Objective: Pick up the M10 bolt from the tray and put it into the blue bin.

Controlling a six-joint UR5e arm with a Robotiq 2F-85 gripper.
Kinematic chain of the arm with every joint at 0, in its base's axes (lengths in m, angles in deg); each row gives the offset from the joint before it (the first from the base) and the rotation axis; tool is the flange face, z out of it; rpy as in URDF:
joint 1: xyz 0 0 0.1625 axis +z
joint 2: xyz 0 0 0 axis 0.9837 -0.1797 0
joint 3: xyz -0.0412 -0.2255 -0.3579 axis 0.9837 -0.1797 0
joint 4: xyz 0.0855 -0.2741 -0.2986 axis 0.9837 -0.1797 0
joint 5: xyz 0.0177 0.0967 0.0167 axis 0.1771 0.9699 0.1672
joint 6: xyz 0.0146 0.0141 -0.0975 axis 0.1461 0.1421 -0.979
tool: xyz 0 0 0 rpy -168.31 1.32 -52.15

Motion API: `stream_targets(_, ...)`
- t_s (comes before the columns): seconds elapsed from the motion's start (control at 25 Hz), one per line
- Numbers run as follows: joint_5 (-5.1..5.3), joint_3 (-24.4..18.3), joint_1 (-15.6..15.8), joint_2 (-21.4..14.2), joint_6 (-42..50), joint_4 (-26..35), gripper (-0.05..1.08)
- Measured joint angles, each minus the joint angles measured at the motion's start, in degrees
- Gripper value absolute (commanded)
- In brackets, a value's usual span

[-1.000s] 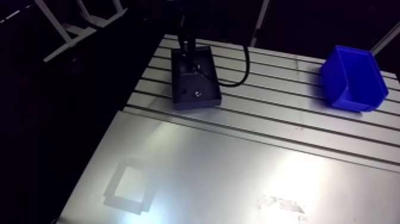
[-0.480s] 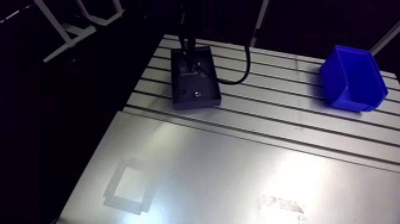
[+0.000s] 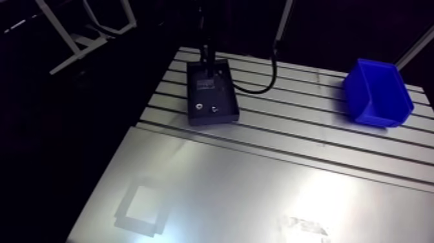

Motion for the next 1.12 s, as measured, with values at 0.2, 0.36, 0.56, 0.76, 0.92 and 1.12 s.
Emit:
stream_targets(0.2, -0.28, -0.49, 0.07, -2.69, 0.32, 3.45, 1.03)
stream_targets(0.36, -0.34, -1.26, -0.22, -4.76, 2.64, 6.1, 1.04)
stream_targets(0.56, -0.38, -3.87, -1.67, -7.49, 9.07, 11.81, 1.04)
stream_targets(0.76, -0.37, -5.37, -4.5, -9.85, 11.65, 15.2, 1.04)
stream_targets(0.92, -0.34, -5.69, -7.36, -11.52, 11.36, 16.64, 1.04)
stream_targets(1.12, -0.34, -5.87, -11.56, -13.08, 8.38, 18.03, 1.04)
